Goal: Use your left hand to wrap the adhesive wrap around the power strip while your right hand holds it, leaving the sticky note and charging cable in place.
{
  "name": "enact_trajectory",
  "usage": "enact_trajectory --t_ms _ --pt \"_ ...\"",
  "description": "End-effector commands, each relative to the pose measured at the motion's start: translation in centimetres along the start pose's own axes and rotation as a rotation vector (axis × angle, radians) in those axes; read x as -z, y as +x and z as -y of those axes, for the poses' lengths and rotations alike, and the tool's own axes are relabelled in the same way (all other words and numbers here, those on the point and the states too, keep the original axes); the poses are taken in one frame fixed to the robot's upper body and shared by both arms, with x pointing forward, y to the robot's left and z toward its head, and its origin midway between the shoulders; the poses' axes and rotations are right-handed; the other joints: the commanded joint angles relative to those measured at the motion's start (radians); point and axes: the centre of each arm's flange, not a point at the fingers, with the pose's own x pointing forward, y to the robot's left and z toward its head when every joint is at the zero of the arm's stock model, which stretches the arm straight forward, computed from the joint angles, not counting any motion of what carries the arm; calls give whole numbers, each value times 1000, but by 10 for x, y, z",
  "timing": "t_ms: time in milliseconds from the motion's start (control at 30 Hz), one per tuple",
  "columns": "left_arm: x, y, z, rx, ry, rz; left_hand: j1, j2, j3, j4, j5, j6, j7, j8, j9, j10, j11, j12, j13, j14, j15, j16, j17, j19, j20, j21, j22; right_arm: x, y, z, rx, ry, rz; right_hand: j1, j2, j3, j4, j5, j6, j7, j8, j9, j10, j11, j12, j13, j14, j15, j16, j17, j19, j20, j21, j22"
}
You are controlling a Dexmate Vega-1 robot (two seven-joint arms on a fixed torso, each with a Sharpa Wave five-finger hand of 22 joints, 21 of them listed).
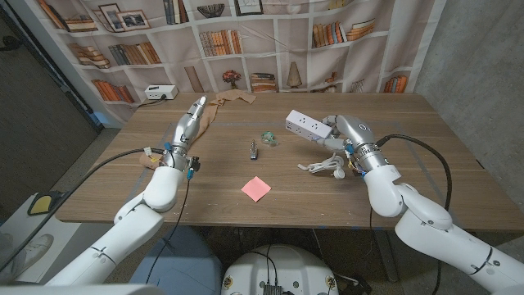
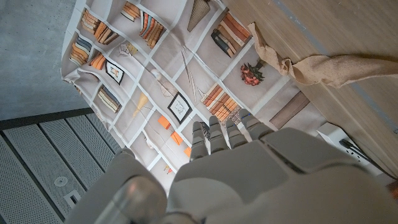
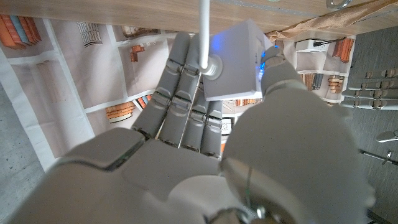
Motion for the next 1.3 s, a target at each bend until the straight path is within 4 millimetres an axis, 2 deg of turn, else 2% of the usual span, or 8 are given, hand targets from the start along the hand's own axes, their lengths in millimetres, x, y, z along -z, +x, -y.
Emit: enact_trajectory --t_ms 33,767,1300 --pt "-4 -11 -5 6 86 5 16 3 3 -11 -3 7 -3 3 2 7 -2 2 5 -6 -3 0 1 -3 -1 0 1 0 -3 8 7 -13 -5 165 172 12 7 3 77 -77 -3 6 115 -116 59 84 77 -143 -6 6 -5 -11 12 2" --pt "-4 -34 -17 -18 153 -2 28 6 9 -21 -10 23 -2 7 2 11 -8 3 5 -5 -9 2 1 2 -4 5 1 6 -5 13 3 -11 0 165 171 11 7 2 80 -77 -7 8 114 -118 59 84 78 -142 -19 21 -15 -13 38 0" --pt "-12 -42 -45 -36 291 -7 34 14 15 -25 -14 44 4 12 3 30 -5 9 6 5 -10 5 2 11 -6 8 1 5 -7 12 -3 -13 -1 164 172 11 7 1 80 -78 -10 10 112 -117 59 84 81 -142 -27 31 -22 -14 55 -2"
